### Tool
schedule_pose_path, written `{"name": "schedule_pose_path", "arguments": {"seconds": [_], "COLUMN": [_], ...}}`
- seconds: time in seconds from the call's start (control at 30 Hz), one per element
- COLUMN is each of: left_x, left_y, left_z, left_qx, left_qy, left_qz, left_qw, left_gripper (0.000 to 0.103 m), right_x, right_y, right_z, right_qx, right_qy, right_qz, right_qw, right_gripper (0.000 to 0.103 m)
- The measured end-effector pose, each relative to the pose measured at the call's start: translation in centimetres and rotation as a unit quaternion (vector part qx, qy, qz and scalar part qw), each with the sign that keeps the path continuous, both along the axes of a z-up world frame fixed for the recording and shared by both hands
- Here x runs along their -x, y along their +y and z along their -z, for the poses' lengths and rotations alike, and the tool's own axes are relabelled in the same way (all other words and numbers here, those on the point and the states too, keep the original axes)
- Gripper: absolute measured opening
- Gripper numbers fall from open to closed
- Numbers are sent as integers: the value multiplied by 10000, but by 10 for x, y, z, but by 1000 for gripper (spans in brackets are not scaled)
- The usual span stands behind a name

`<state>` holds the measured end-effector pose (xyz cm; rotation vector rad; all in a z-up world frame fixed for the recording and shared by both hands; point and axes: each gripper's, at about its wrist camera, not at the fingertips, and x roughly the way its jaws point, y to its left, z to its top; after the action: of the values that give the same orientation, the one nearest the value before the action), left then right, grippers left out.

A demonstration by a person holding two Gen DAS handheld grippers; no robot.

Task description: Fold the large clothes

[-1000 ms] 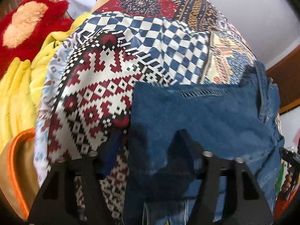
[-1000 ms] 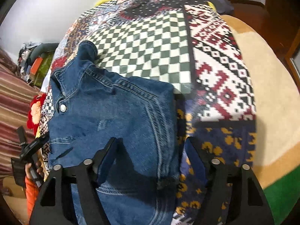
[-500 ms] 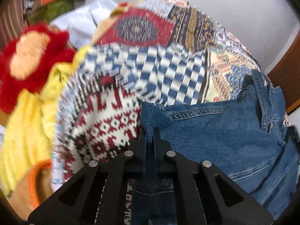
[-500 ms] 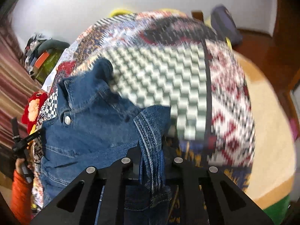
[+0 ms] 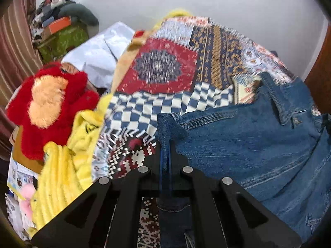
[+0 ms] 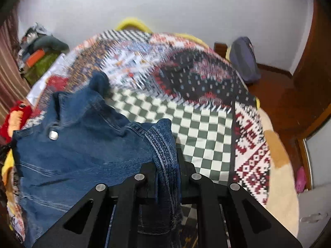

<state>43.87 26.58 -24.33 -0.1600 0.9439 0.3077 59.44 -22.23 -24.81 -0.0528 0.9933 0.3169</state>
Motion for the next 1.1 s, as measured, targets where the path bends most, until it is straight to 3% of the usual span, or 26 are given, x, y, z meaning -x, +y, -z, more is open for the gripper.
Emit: {"name": "schedule_pose_path", "arguments": {"seconds": [0.1,0.27,0.3,0.33,0.4,0.5,0.57,0.73,1.1], "left_x": [-7,-13,-13,-13,-13,-11,-10,-2,52], "left_y": [0,-3,-3,-1,4,10,10,-2,-65], "left_z": [21,40,41,41,42,40,38,25,-55], "left_qx": [-135,-300,-295,-259,-79,151,121,-69,-384], "left_qy": [203,392,405,412,425,448,494,610,-49], "left_qz": [-4,17,8,-19,-80,-119,-125,14,672], "left_qw": [9997,9988,9987,9988,9990,9988,9986,9981,9970], "left_gripper": [4,7,8,9,9,12,18,22,63], "right_x": [-5,-8,-8,-7,-6,-4,-2,12,93], "right_y": [0,-3,-3,-2,-2,-9,-13,-16,-15], "right_z": [23,49,49,49,50,50,46,16,-81], "right_qx": [195,502,633,818,1324,1281,1251,1304,548], "right_qy": [106,98,44,-18,-220,-189,-140,-222,-734], "right_qz": [15,-4,20,57,137,43,12,33,-221], "right_qw": [9998,9987,9980,9966,9909,9916,9920,9912,9956], "right_gripper": [11,22,32,51,77,78,78,78,79]}}
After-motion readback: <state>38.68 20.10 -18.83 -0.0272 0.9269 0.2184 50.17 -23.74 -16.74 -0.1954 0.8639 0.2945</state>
